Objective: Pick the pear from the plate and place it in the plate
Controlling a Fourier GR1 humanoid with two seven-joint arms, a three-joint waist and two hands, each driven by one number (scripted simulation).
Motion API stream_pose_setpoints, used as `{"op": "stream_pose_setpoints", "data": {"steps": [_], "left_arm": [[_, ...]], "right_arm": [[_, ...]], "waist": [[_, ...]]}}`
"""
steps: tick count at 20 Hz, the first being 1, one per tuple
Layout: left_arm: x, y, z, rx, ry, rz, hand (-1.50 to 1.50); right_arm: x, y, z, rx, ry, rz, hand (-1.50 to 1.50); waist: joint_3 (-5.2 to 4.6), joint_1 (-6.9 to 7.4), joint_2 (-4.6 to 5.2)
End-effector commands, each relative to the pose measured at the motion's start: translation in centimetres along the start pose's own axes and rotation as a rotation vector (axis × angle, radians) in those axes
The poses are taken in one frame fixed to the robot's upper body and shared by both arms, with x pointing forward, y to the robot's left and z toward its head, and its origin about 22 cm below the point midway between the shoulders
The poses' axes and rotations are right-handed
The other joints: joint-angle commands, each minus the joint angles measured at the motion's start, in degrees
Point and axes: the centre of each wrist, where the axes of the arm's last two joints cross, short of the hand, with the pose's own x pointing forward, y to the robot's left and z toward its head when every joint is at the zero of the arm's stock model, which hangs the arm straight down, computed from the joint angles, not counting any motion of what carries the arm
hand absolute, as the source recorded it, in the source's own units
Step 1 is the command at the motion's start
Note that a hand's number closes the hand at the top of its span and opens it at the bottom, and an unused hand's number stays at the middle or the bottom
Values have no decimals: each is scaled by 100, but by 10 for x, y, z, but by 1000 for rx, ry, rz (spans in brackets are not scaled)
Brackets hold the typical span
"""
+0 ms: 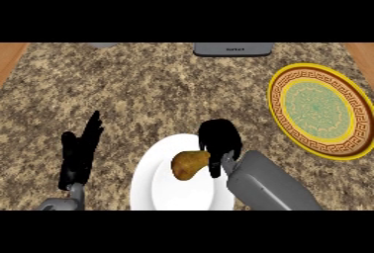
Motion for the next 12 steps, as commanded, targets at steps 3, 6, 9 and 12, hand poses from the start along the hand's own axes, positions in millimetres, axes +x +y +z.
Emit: {"op": "stream_pose_setpoints", "data": {"steps": [3,6,9,12], "left_arm": [[3,13,0,14,-1,9,0],[-13,8,10,-5,5,7,0],[7,-14,-2,16,7,13,0],[7,6,0,13,8,3,0]], "right_arm": [[-72,-24,28,-249,-273,-85,150],[-110,-39,28,-444,-231,-100,150],[-133,-42,52,-530,-278,-86,150],[-135,-58,70,-640,-288,-199,150]], "waist": [[6,-83,-16],[2,-15,3],[1,-113,-8],[-2,-57,-13]]}}
